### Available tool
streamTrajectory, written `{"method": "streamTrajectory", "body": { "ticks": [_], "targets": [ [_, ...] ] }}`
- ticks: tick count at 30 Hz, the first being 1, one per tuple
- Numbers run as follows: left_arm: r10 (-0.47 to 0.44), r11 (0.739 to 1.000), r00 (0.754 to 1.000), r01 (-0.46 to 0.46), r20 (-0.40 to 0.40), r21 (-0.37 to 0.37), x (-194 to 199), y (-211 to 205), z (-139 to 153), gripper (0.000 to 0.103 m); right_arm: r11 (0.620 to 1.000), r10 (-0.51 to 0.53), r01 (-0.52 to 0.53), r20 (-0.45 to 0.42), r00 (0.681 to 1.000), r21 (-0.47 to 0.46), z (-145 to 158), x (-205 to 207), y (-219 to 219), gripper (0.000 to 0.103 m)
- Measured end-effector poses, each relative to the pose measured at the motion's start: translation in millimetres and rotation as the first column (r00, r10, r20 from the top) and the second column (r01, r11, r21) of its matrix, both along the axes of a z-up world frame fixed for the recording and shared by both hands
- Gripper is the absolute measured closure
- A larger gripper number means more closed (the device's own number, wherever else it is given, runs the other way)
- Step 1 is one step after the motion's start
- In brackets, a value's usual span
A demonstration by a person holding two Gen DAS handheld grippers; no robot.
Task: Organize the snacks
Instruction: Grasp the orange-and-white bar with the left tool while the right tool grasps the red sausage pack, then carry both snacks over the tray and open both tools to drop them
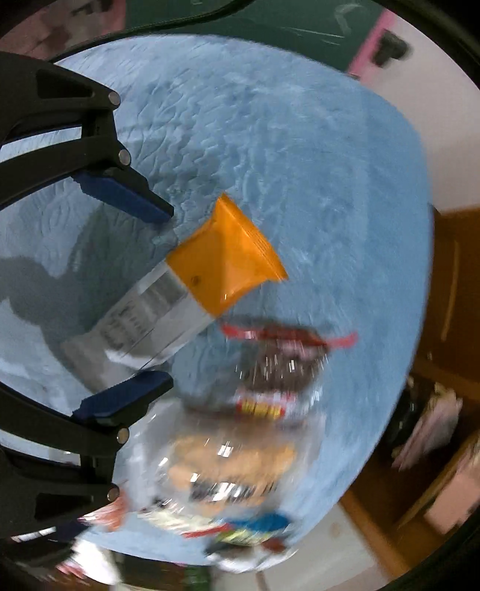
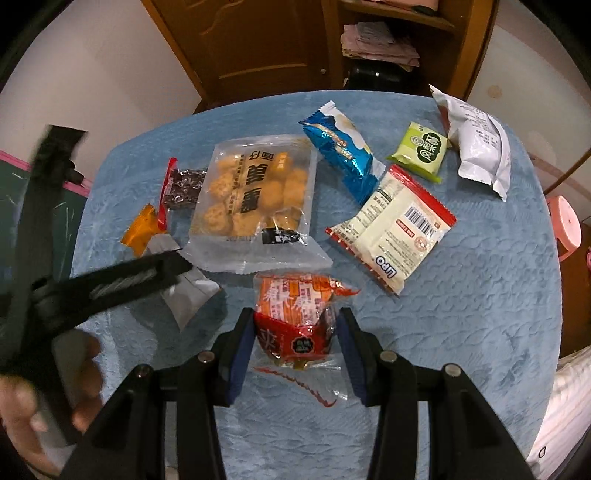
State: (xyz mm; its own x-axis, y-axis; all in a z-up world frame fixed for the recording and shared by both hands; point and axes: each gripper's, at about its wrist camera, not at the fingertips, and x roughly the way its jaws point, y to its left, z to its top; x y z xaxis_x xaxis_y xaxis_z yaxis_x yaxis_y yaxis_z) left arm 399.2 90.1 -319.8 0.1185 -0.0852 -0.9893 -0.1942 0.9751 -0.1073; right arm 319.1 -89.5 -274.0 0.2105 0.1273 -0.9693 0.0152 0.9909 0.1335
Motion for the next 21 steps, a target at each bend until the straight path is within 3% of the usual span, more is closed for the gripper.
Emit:
{"method": "streamTrajectory", "body": {
  "ticks": [3, 5, 8, 13, 21],
  "targets": [
    [0.002, 0.998, 1.000, -0.003, 0.011, 0.063, 0.8, -8.6, -1.7, 0.023, 1.000, 0.007, -0.007, 0.002, 1.000, 0.003, -0.1, -1.0, -0.2, 0.057],
    [-0.031, 0.995, 0.999, 0.027, 0.040, 0.091, -3.0, -18.8, 2.9, 0.048, 1.000, 0.009, -0.009, 0.001, 1.000, 0.007, -1.5, 0.2, -2.6, 0.057],
    [-0.087, 0.993, 0.995, 0.082, 0.044, 0.087, -12.0, -27.2, 8.8, 0.063, 1.000, 0.008, -0.008, 0.014, 1.000, 0.017, 3.6, -2.2, -4.3, 0.057],
    [-0.115, 0.991, 0.992, 0.110, 0.057, 0.073, -37.2, -26.9, 30.0, 0.066, 1.000, 0.006, -0.007, 0.040, 0.999, 0.031, 19.5, -8.1, -6.6, 0.057],
    [-0.174, 0.984, 0.966, 0.162, 0.192, 0.076, -100.7, -39.2, 124.9, 0.066, 0.998, 0.031, -0.037, 0.104, 0.994, 0.058, 67.9, -34.1, -6.7, 0.057]
  ]
}}
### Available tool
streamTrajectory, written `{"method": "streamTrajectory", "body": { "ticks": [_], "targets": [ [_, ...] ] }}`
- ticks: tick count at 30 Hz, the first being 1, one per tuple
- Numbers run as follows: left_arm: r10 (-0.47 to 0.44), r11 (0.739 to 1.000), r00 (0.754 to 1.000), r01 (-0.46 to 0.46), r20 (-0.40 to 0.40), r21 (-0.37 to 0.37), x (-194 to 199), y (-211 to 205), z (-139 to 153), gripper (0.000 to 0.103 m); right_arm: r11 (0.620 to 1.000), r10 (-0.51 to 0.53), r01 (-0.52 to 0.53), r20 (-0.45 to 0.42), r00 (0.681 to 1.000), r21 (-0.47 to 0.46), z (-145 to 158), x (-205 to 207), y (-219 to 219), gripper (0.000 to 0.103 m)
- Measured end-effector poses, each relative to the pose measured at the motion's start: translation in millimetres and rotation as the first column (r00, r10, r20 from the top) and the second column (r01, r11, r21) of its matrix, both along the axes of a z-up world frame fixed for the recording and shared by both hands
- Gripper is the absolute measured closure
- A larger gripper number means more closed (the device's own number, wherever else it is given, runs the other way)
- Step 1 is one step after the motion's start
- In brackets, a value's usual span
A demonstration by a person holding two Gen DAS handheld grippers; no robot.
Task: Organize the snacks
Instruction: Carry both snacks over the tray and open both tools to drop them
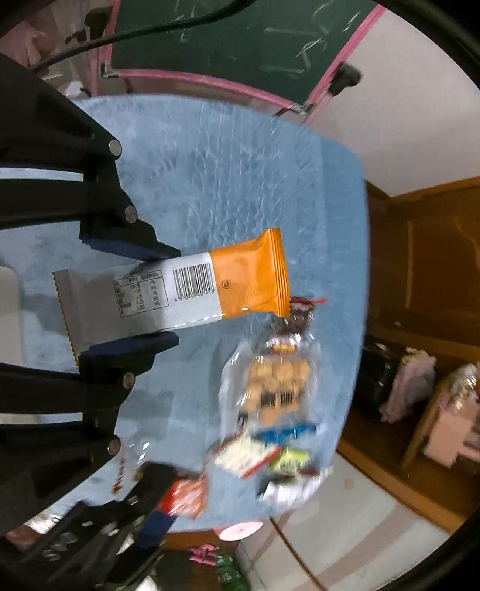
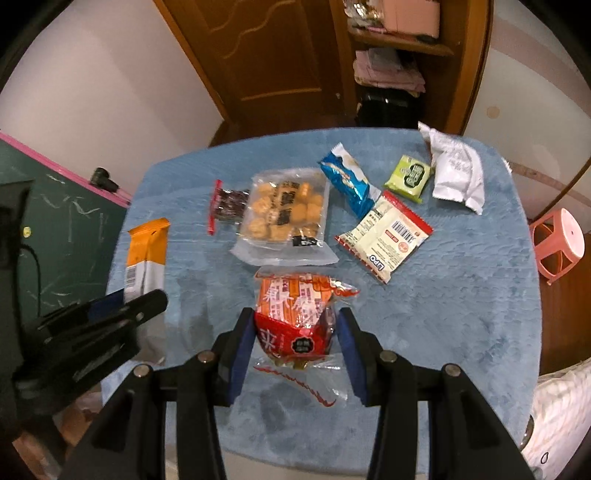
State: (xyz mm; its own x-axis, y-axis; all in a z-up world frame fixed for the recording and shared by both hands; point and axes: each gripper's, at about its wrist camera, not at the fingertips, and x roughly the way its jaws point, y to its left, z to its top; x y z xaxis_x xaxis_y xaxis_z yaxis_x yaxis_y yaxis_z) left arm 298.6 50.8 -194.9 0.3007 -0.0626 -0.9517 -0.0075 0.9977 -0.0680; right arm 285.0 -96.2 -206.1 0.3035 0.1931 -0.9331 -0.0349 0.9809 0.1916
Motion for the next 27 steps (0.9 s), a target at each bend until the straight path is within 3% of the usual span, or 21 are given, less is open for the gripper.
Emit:
{"method": "streamTrajectory", "body": {
  "ticks": [7, 12, 19, 27],
  "targets": [
    [-0.083, 0.996, 0.990, 0.082, 0.109, 0.020, -76.3, -2.9, 74.6, 0.066, 0.999, 0.028, -0.030, 0.073, 0.997, 0.025, 53.7, -51.8, -5.9, 0.057],
    [-0.117, 0.993, 0.986, 0.114, 0.119, 0.039, -142.7, -17.0, 98.8, 0.066, 0.997, 0.064, -0.067, 0.101, 0.993, 0.030, 79.5, -101.8, -13.4, 0.057],
    [-0.148, 0.986, 0.986, 0.141, 0.076, 0.089, -212.2, -25.1, 91.5, 0.065, 0.990, 0.138, -0.137, 0.089, 0.986, -0.012, 94.7, -180.9, -29.2, 0.057],
    [-0.172, 0.976, 0.985, 0.170, 0.005, 0.135, -260.9, -32.5, 68.9, 0.064, 0.990, 0.141, -0.141, -0.024, 0.990, -0.010, 73.1, -238.8, -49.5, 0.057]
  ]
}}
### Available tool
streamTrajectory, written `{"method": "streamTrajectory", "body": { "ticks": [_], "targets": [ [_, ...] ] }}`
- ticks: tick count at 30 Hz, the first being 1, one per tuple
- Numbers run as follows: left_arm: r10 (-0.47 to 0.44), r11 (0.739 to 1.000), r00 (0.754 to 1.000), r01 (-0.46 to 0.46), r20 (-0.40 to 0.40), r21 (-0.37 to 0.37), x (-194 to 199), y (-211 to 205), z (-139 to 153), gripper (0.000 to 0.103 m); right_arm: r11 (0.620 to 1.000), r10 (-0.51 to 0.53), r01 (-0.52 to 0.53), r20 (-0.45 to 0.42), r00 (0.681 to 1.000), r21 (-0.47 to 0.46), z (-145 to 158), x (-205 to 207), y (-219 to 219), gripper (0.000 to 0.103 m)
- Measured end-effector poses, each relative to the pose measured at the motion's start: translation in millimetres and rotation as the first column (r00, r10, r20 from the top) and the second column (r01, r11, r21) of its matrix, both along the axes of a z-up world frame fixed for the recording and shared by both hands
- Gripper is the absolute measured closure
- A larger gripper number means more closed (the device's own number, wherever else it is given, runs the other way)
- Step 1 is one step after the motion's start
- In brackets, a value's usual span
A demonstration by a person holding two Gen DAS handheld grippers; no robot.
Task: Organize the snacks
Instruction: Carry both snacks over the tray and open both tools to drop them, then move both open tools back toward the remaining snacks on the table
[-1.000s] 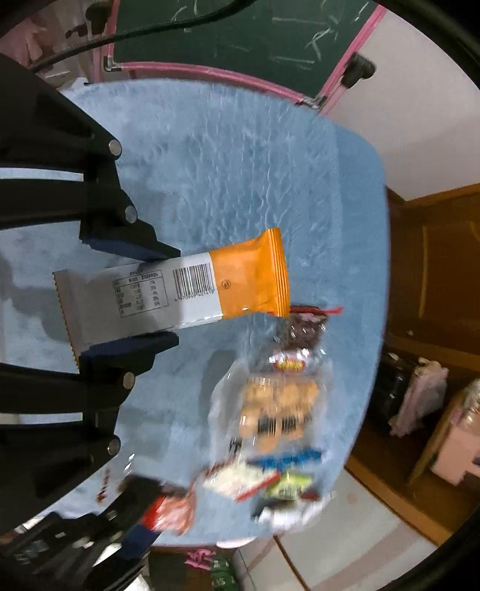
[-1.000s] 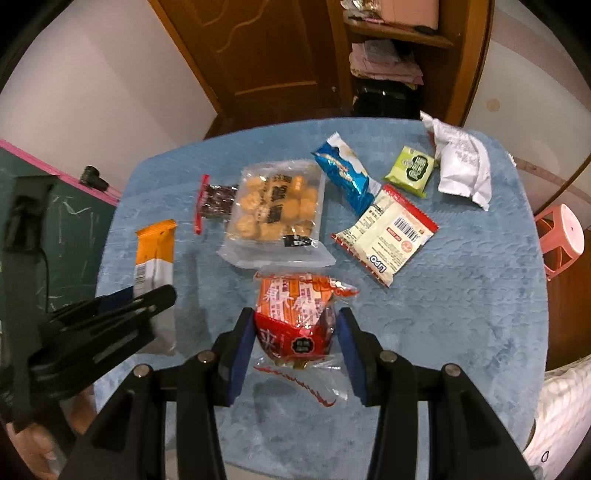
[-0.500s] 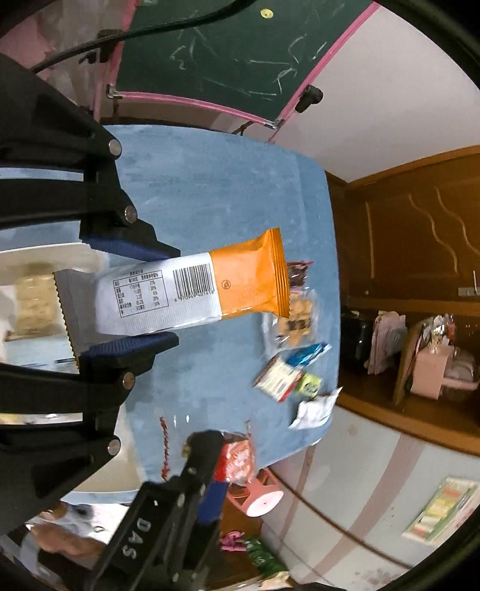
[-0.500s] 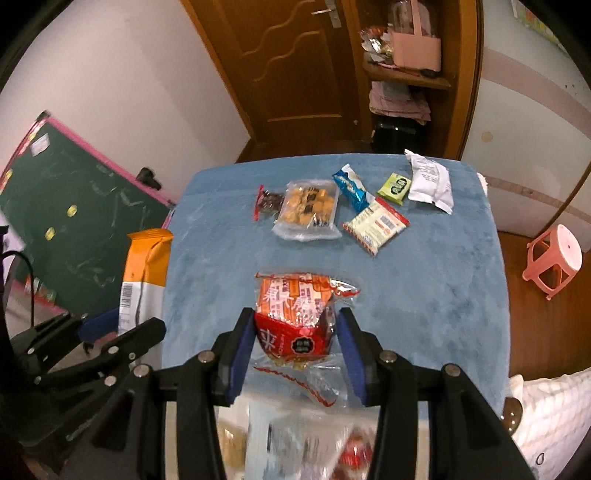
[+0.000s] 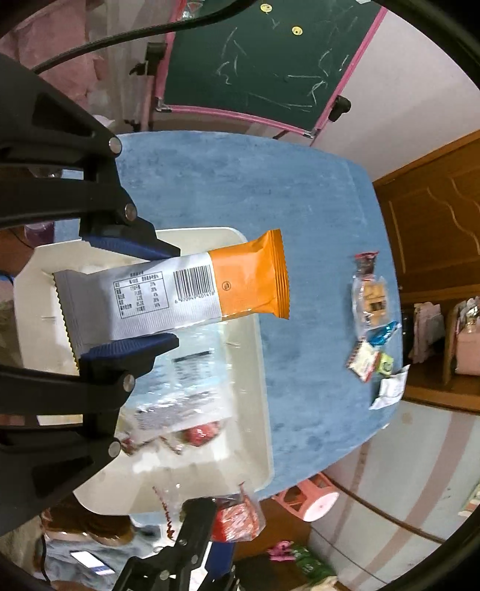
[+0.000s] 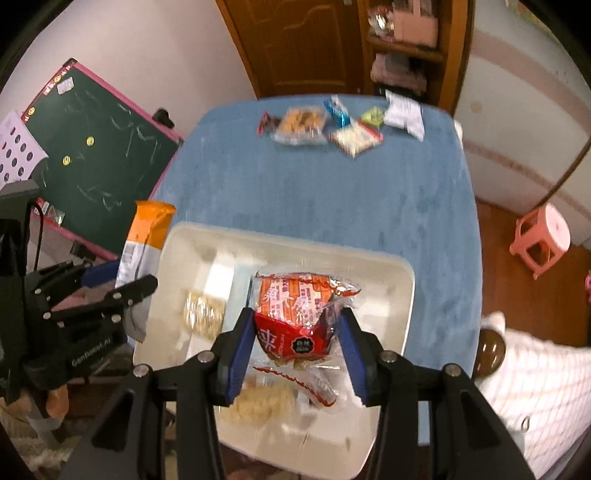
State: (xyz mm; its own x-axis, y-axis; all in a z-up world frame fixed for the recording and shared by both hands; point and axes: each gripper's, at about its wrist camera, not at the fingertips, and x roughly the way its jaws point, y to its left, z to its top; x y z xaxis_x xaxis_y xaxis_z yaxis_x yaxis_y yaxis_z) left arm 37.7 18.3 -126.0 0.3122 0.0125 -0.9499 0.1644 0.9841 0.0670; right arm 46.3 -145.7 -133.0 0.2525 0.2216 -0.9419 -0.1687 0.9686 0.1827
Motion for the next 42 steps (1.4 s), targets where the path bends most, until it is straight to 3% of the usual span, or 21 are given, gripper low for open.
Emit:
{"method": "streamTrajectory", "body": {
  "ticks": [6, 10, 12, 14, 19, 42],
  "targets": [
    [-0.019, 1.000, 1.000, 0.019, -0.017, 0.019, -21.1, -6.4, -4.9, 0.063, 0.999, -0.004, 0.002, -0.044, 0.999, -0.032, -14.2, -23.5, 0.8, 0.056],
    [-0.036, 0.999, 0.999, 0.036, -0.019, 0.024, -33.6, -12.3, -5.8, 0.060, 1.000, -0.004, 0.004, -0.058, 0.998, 0.001, -14.5, -30.0, 1.9, 0.055],
    [-0.046, 0.998, 0.999, 0.046, -0.019, 0.030, -37.9, -15.0, -5.0, 0.034, 1.000, -0.012, 0.012, -0.052, 0.999, 0.004, -11.9, -32.8, 2.7, 0.046],
    [-0.051, 0.998, 0.999, 0.051, -0.001, 0.030, -43.0, -16.3, -0.5, 0.026, 1.000, -0.018, 0.018, -0.035, 0.999, 0.003, -7.9, -36.1, 3.8, 0.045],
    [-0.067, 0.997, 0.997, 0.065, 0.037, 0.033, -49.8, -19.2, 11.7, 0.026, 1.000, -0.010, 0.010, -0.015, 1.000, 0.010, 0.6, -40.4, 7.7, 0.045],
    [-0.085, 0.994, 0.994, 0.079, 0.072, 0.074, -63.6, -24.0, 30.0, 0.026, 0.999, -0.037, 0.037, 0.010, 0.999, 0.016, 14.0, -52.3, -1.8, 0.045]
  ]
}}
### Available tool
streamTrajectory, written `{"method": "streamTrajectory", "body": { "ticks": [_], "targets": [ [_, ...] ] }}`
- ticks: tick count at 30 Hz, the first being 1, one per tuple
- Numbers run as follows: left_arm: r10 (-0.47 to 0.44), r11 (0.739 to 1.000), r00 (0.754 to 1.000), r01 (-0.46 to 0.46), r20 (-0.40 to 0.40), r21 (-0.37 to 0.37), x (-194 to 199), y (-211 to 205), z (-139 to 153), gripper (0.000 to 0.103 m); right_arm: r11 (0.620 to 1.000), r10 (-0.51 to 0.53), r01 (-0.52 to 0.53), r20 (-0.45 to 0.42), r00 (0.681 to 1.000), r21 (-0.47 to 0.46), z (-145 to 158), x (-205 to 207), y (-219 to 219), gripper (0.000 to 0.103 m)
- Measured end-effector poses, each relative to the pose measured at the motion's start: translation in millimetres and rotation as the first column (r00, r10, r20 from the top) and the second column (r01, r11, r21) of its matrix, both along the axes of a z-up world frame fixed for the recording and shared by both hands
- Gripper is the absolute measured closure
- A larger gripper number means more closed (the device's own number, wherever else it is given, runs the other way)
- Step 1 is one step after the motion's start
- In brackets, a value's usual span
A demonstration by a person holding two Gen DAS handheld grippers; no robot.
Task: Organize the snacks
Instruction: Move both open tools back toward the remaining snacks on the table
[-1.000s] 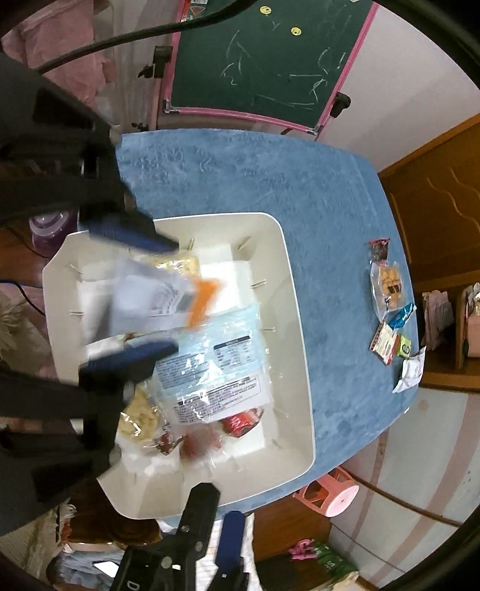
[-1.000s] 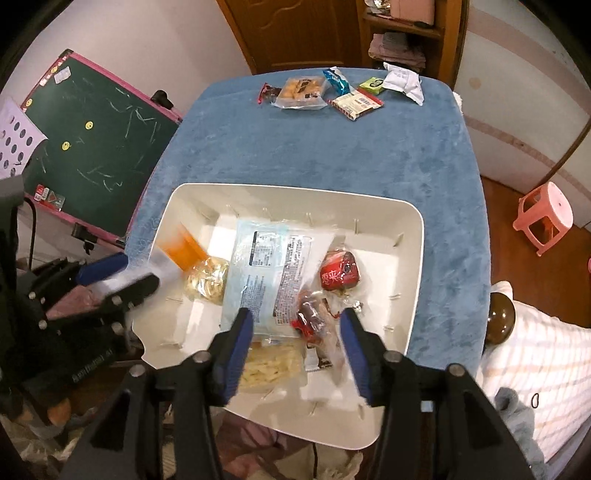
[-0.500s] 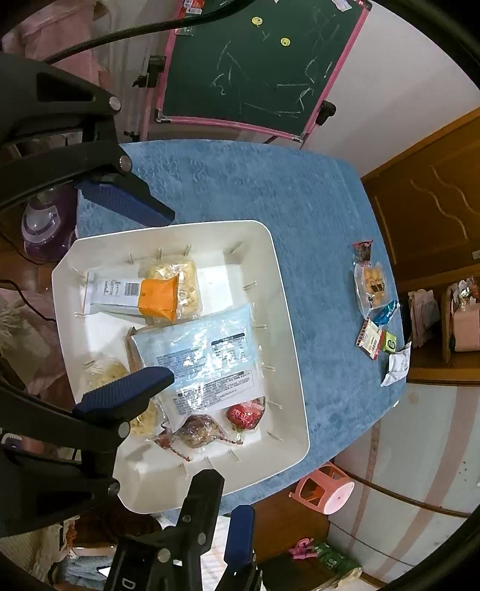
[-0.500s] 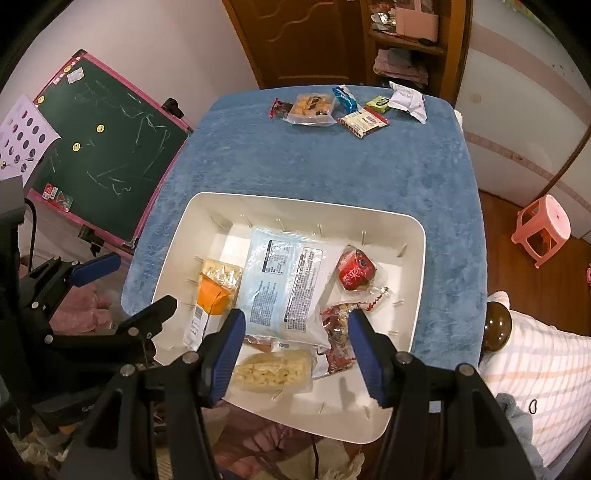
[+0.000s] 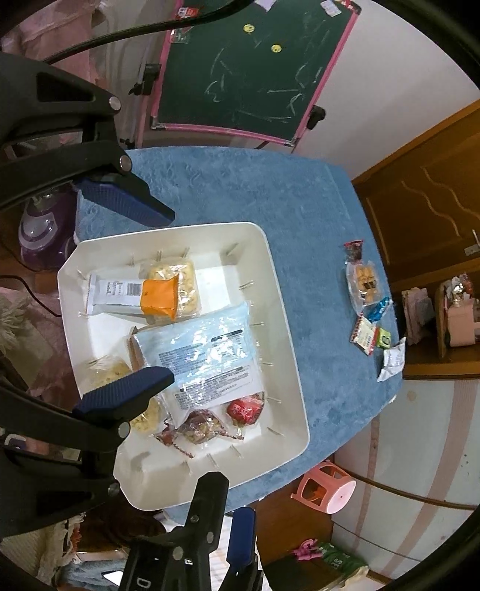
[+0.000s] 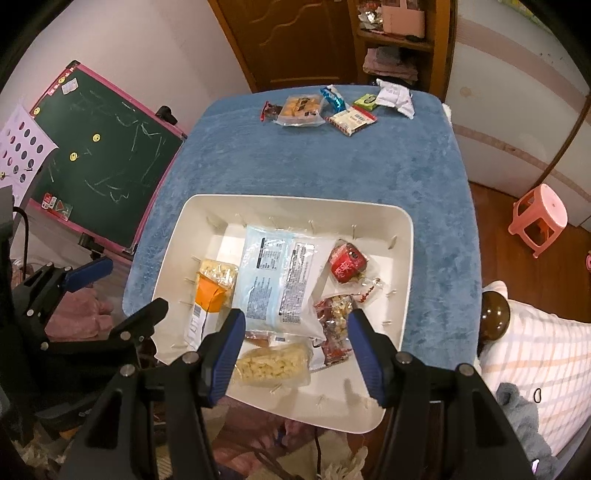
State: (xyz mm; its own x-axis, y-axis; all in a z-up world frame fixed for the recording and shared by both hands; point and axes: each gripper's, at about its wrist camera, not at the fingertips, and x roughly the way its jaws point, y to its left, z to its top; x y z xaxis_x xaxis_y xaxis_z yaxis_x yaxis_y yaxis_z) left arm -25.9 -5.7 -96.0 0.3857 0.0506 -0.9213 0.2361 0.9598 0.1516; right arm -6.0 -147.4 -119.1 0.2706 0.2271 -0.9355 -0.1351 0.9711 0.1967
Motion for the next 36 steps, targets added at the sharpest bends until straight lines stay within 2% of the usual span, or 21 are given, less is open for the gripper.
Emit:
{"method": "streamTrajectory", "body": {
  "ticks": [3, 9, 16, 24, 28, 31, 36],
  "targets": [
    [-0.028, 1.000, 0.999, 0.028, 0.027, 0.004, 3.9, -2.2, 10.3, 0.026, 0.999, -0.033, 0.033, 0.026, 0.999, -0.009, 10.4, -0.7, -6.4, 0.044],
    [-0.117, 0.993, 0.983, 0.115, 0.138, 0.021, 16.0, -3.8, 42.2, 0.026, 0.990, -0.128, 0.133, 0.092, 0.988, -0.049, 38.6, 2.9, -21.5, 0.045],
    [-0.178, 0.979, 0.962, 0.195, 0.208, -0.062, 35.1, 10.3, 82.9, 0.020, 0.971, -0.209, 0.224, 0.155, 0.966, -0.088, 78.3, 17.4, -29.9, 0.045],
    [-0.222, 0.965, 0.930, 0.253, 0.292, -0.074, 66.8, 16.6, 114.0, 0.019, 0.941, -0.290, 0.324, 0.254, 0.923, -0.101, 126.8, 41.0, -50.4, 0.045],
    [-0.233, 0.961, 0.917, 0.268, 0.324, -0.068, 89.9, 6.2, 130.7, 0.019, 0.925, -0.293, 0.349, 0.304, 0.907, -0.148, 152.6, 60.0, -69.1, 0.045],
    [-0.225, 0.964, 0.914, 0.258, 0.337, -0.058, 110.3, -5.4, 137.8, 0.012, 0.916, -0.288, 0.360, 0.337, 0.897, -0.178, 165.7, 80.5, -85.8, 0.045],
    [-0.197, 0.976, 0.925, 0.217, 0.325, -0.027, 152.8, -35.5, 138.5, 0.011, 0.917, -0.262, 0.346, 0.353, 0.898, -0.199, 169.0, 136.9, -118.5, 0.045]
  ]
}}
